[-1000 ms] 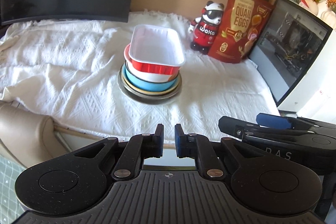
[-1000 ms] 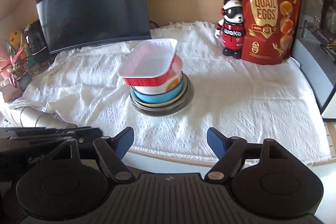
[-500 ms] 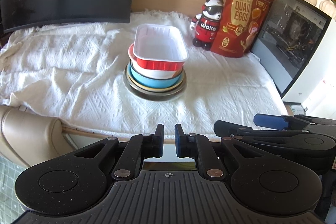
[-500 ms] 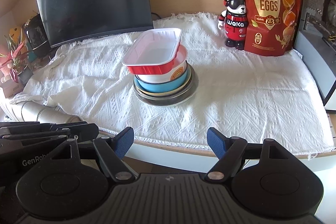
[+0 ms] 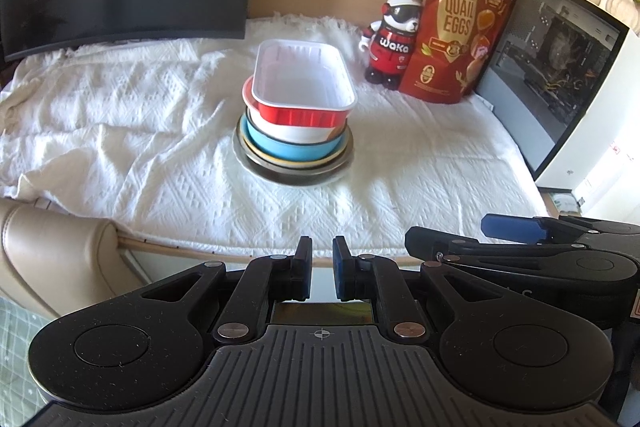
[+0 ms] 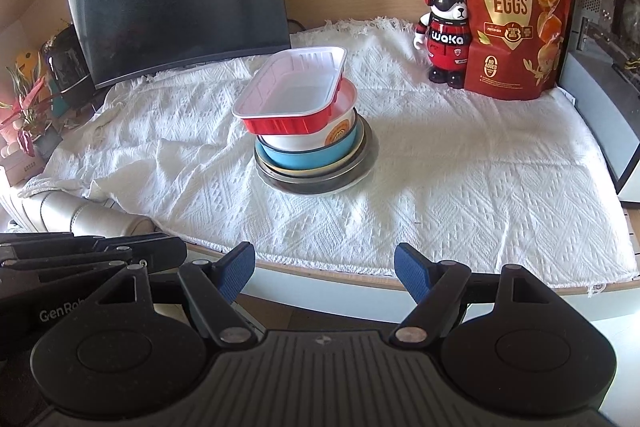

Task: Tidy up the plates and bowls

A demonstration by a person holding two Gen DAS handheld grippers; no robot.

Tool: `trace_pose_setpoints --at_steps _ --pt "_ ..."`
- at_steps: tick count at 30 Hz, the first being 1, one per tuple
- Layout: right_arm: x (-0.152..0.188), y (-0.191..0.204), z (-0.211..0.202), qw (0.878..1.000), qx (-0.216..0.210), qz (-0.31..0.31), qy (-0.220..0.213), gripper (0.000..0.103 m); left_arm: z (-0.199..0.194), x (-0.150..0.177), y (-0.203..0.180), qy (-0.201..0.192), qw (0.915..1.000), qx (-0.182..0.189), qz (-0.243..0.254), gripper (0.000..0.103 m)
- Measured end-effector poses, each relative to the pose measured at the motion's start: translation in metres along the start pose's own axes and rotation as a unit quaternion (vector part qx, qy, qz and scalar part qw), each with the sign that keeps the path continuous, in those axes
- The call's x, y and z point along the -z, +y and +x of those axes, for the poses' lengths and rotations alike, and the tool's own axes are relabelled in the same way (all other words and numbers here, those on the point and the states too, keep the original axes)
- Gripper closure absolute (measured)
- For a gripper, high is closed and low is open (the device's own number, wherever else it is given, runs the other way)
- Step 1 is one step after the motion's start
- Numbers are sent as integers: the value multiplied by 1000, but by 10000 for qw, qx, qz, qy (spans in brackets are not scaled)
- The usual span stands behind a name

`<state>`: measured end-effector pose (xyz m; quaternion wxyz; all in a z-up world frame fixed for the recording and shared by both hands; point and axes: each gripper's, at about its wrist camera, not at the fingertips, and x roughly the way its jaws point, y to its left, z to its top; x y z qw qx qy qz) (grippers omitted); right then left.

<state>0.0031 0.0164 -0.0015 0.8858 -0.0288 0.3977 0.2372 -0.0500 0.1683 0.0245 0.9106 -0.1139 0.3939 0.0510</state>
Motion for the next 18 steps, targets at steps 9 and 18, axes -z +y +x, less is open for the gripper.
trace_pose_setpoints --at_steps 9,18 --pt "1 -1 2 10000 16 -5 29 25 2 0 -1 14 10000 -19 0 91" --pt "1 -1 3 10000 -1 -8 32 25 4 -1 -1 31 10000 -23 -43 91"
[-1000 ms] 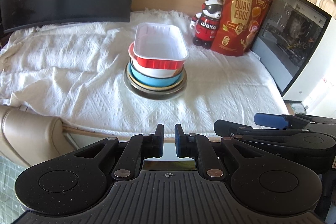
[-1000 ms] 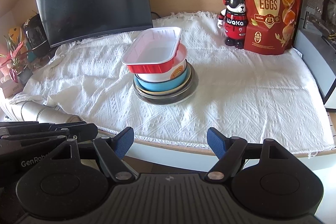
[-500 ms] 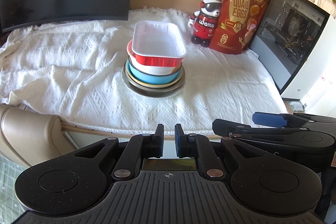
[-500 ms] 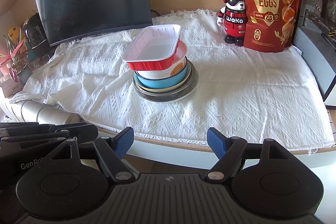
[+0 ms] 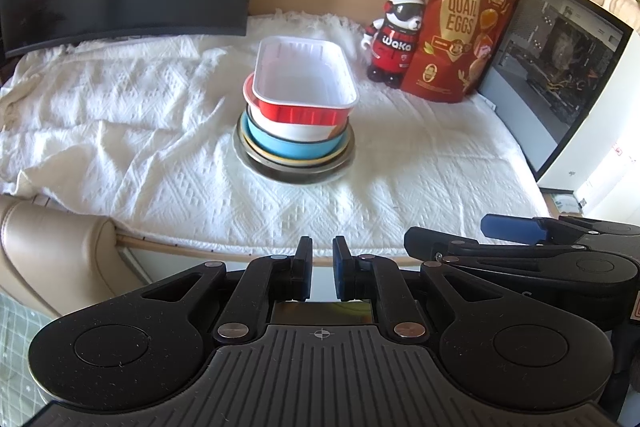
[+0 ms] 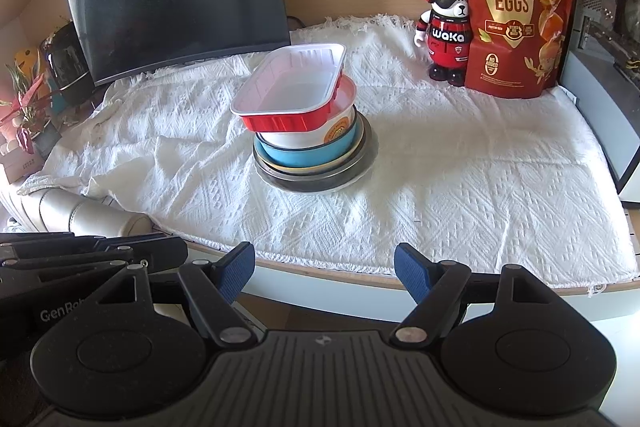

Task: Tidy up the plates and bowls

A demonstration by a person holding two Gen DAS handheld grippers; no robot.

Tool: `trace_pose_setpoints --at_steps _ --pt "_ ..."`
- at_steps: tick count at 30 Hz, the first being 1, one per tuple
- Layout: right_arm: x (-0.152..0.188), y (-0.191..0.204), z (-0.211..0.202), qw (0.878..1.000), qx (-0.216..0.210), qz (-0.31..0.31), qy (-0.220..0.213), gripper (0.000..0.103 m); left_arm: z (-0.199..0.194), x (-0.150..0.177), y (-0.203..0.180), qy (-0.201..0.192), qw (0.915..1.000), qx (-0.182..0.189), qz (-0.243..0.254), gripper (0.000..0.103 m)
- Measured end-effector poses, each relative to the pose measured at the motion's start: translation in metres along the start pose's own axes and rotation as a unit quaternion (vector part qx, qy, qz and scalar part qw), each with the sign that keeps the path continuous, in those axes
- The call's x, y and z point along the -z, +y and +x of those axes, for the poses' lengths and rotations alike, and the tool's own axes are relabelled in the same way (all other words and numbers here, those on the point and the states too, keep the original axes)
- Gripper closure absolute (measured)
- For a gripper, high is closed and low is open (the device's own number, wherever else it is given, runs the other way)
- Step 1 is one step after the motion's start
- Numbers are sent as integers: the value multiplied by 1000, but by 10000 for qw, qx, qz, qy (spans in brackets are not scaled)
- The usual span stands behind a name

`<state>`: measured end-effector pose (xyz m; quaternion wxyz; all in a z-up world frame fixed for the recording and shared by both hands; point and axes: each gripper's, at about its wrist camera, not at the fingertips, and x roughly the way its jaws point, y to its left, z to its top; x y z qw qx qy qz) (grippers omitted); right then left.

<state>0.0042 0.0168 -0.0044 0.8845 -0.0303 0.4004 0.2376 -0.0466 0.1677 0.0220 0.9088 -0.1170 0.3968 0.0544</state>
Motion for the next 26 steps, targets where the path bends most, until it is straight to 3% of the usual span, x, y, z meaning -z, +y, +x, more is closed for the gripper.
trace_pose_setpoints --at_steps 20,26 --pt "-2 -2 5 10000 8 12 59 25 10 -1 -2 -2 9999 -107 57 91" --pt "-11 3 22 9998 -23 12 193 26 29 -6 25 202 9991 -303 -239 90"
